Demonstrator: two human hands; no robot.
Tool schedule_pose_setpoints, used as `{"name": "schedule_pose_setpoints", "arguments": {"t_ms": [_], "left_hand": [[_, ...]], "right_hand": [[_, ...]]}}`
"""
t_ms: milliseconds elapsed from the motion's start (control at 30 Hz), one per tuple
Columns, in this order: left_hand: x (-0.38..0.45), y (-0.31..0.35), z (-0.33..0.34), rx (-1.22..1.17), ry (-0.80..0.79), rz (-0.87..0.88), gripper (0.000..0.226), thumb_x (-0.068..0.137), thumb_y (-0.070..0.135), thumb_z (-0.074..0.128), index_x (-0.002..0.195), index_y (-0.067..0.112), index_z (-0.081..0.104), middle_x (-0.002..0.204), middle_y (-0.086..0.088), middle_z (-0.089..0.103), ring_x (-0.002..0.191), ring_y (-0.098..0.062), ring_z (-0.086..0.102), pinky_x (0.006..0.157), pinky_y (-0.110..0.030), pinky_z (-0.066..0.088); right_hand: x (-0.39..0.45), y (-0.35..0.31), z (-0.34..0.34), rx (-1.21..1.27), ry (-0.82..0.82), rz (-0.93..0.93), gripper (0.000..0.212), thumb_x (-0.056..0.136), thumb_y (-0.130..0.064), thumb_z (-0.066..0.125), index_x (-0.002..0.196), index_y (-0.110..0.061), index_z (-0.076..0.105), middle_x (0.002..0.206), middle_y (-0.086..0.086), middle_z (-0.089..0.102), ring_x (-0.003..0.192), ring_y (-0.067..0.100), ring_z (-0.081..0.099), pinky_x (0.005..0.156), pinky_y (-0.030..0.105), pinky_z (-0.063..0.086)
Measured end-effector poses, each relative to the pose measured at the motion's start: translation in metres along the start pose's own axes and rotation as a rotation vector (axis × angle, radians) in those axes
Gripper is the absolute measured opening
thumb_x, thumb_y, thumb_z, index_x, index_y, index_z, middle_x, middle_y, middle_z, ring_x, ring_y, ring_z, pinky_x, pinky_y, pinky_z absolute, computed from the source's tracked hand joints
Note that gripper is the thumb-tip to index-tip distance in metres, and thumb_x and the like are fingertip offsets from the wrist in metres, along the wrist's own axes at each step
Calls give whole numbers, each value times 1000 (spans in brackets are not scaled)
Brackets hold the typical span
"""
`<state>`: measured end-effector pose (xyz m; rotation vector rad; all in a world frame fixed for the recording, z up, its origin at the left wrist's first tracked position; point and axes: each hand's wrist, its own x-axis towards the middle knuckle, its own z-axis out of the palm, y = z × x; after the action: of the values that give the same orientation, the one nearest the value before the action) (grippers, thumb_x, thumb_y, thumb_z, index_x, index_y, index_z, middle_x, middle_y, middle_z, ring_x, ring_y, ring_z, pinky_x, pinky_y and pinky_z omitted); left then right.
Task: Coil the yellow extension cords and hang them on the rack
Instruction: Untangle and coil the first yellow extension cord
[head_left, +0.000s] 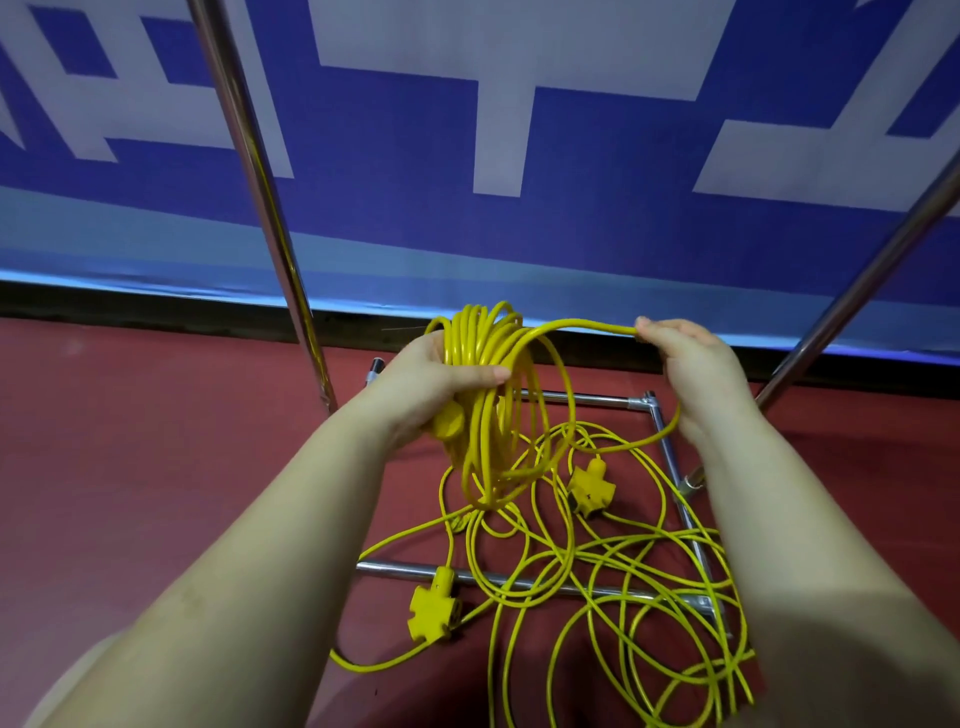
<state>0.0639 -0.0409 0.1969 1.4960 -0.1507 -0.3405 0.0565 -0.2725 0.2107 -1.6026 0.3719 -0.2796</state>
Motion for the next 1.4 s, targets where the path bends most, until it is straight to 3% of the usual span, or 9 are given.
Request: {"name": "schedule_pose_setpoints", "arguments": {"t_ms": [267, 367, 567, 667, 800, 933, 1067, 1167, 1400], "left_hand": [[0, 1, 10, -211, -173, -72, 22, 71, 10, 66, 91, 2, 60, 72, -7, 70, 62, -16, 67, 59, -29, 56], [0, -1, 15, -202, -216, -97, 20, 70, 9, 63, 88, 2, 60, 69, -7, 69, 61, -14, 67, 58, -28, 56], [4, -10, 21, -92, -95, -120, 52, 66, 15, 76, 111, -4, 58, 89, -17, 69, 78, -28, 67, 79, -42, 56], [6, -13, 21, -66, -31, -118, 54, 68, 15, 81, 114, -3, 58, 97, -20, 69, 87, -34, 67, 85, -46, 55], [5, -14, 23, 0, -23, -99, 65, 58, 28, 85, 112, 2, 62, 105, -21, 69, 99, -38, 66, 92, -52, 52], [4, -15, 23, -7, -9, -101, 70, 50, 23, 90, 110, 3, 60, 93, -16, 71, 86, -31, 69, 88, -48, 54], [5, -14, 20, 19, 7, -77, 52, 60, 20, 83, 105, 7, 60, 83, -6, 71, 75, -20, 69, 72, -35, 55], [5, -13, 19, 30, 12, -69, 40, 70, 14, 79, 104, 8, 60, 85, -8, 70, 76, -21, 69, 72, -35, 57], [1, -14, 25, -20, 3, -83, 65, 57, 22, 88, 112, 1, 60, 93, -15, 70, 81, -27, 68, 82, -43, 55]], "right_hand": [[0, -3, 0, -25, -14, 74, 24, 83, -13, 60, 60, -19, 58, 67, -6, 52, 69, 9, 44, 69, 24, 34], [-7, -5, 7, -83, -99, 3, 26, 85, -12, 59, 60, -18, 56, 65, -4, 50, 65, 8, 43, 66, 23, 32], [-26, -12, 14, -486, -245, -259, 23, 83, -28, 68, 64, -25, 56, 61, -4, 38, 57, 10, 36, 57, 26, 31], [-32, -11, 19, -588, -316, -294, 18, 79, -35, 71, 68, -29, 58, 63, -10, 41, 57, 5, 38, 57, 22, 32], [-36, -5, 26, -581, -337, -315, 21, 76, -32, 76, 82, -28, 57, 68, -15, 49, 61, 0, 46, 59, 17, 35], [-33, -5, 28, -523, -270, -334, 16, 82, -27, 70, 74, -30, 56, 68, -11, 54, 60, 0, 48, 59, 14, 36], [-30, -10, 22, -396, -393, -248, 21, 92, -17, 56, 85, -34, 67, 70, -7, 60, 51, -3, 51, 61, 16, 44], [-31, -10, 20, -314, -410, -242, 22, 90, -10, 60, 88, -31, 67, 75, -3, 61, 51, 2, 53, 60, 14, 48], [-30, -7, 25, -224, -406, -211, 20, 80, -3, 69, 80, -20, 59, 70, 2, 61, 58, 5, 60, 61, 19, 52]]}}
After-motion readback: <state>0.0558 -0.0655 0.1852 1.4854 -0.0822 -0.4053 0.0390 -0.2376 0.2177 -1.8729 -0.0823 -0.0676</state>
